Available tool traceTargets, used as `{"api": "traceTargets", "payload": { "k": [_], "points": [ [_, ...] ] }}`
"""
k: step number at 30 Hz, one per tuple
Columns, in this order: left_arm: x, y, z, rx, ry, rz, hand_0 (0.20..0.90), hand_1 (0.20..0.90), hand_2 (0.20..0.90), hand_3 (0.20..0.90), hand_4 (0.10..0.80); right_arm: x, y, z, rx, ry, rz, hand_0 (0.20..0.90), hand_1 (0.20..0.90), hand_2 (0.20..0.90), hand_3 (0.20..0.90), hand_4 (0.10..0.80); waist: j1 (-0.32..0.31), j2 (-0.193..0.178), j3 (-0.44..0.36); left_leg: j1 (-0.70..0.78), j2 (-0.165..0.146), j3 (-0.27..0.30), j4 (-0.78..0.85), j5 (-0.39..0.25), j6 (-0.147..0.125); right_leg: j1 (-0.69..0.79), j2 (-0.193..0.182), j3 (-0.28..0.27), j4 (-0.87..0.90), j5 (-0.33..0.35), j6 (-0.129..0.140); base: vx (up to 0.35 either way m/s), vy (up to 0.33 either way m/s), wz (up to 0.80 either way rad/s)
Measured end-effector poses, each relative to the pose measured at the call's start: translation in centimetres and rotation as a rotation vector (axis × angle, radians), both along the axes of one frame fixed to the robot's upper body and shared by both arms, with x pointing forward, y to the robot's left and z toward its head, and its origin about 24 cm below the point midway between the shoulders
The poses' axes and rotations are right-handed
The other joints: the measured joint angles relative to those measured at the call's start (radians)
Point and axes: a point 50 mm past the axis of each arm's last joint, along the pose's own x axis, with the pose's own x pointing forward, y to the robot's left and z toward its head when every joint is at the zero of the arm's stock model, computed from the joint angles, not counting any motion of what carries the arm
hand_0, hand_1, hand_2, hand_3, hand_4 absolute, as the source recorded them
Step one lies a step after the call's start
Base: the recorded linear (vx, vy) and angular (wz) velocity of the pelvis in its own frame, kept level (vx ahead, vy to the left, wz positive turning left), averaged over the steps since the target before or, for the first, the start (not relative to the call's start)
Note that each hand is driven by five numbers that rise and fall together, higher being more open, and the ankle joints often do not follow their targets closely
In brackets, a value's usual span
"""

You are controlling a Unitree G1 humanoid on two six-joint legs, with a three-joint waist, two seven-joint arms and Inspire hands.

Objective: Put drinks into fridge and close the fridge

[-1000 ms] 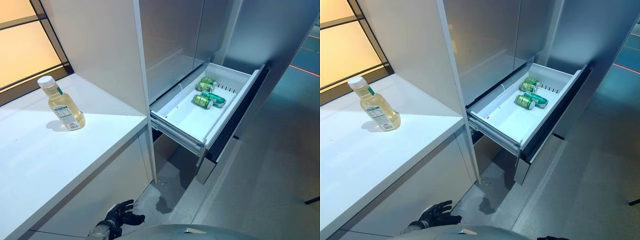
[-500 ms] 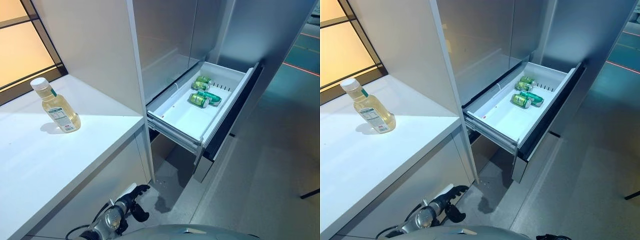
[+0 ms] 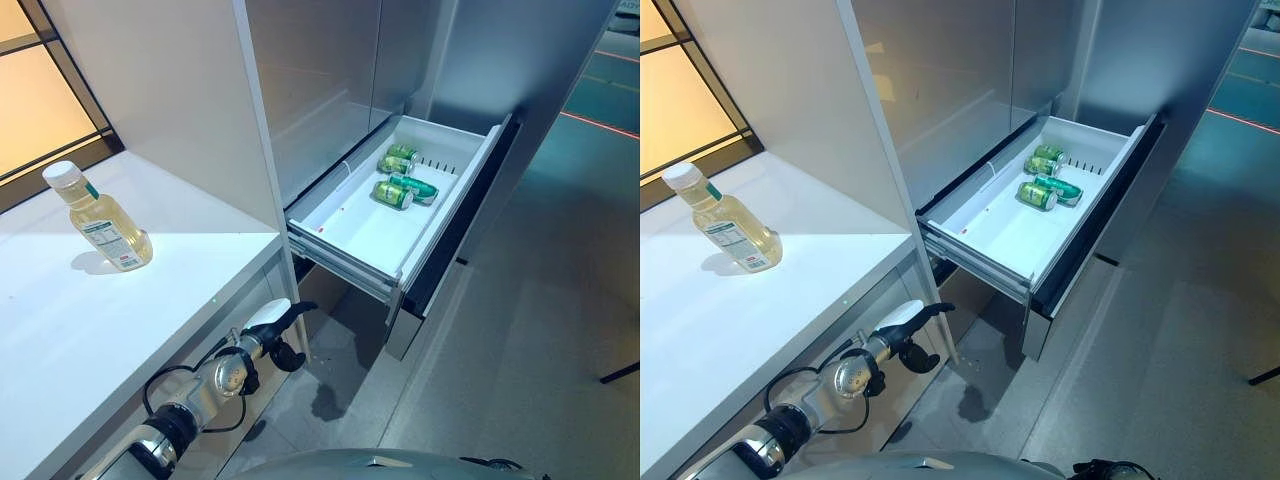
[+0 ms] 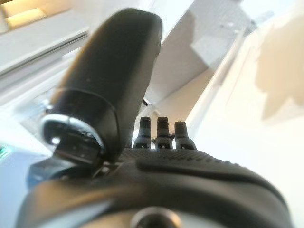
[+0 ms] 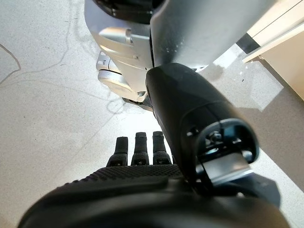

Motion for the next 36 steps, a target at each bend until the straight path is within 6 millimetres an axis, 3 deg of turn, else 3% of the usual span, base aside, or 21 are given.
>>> {"api": "traceTargets", "payload": {
  "k": [4, 15, 27, 36],
  "points": [
    [0.0, -1.6, 1.7, -0.056, -0.072, -0.08, 0.9, 0.9, 0.9, 0.9, 0.8, 0.0, 0.0, 0.0, -0.016, -0.003, 0.011, 0.9, 0.9, 0.9, 0.9, 0.8, 0.003, 0.0, 0.001, -0.002, 0.0, -0.006, 0.002, 0.0, -0.001, 0.001, 0.0, -0.006, 0.0, 0.0, 0.0, -0.018, -0.003, 0.05],
    [1.7, -3.3, 7.5, -0.242, -0.22, -0.159, 0.9, 0.9, 0.9, 0.9, 0.8, -0.6, 0.2, -0.2, -0.017, -0.018, 0.012, 0.9, 0.9, 0.9, 0.9, 0.8, 0.02, 0.001, 0.0, -0.002, 0.0, -0.016, 0.003, 0.001, -0.002, 0.003, 0.0, -0.01, 0.0, 0.0, 0.0, 0.0, 0.0, 0.0],
    [4.7, -3.3, 15.8, -0.475, -0.422, -0.078, 0.9, 0.9, 0.9, 0.9, 0.8, -1.0, 0.4, -0.3, -0.022, -0.032, 0.013, 0.9, 0.9, 0.9, 0.9, 0.8, 0.023, 0.002, -0.001, -0.003, -0.001, -0.027, 0.003, 0.003, -0.003, 0.008, 0.001, -0.017, 0.0, 0.0, 0.0, -0.002, -0.003, 0.01],
    [6.2, -1.6, 20.4, -0.485, -0.543, -0.029, 0.9, 0.9, 0.9, 0.9, 0.8, -1.2, 0.3, -0.3, -0.024, -0.028, 0.012, 0.9, 0.9, 0.9, 0.9, 0.8, 0.024, 0.005, -0.008, -0.004, -0.001, -0.03, 0.003, 0.003, -0.003, 0.008, 0.001, -0.019, 0.0, 0.0, 0.0, 0.0, 0.0, 0.0]
  ]
}}
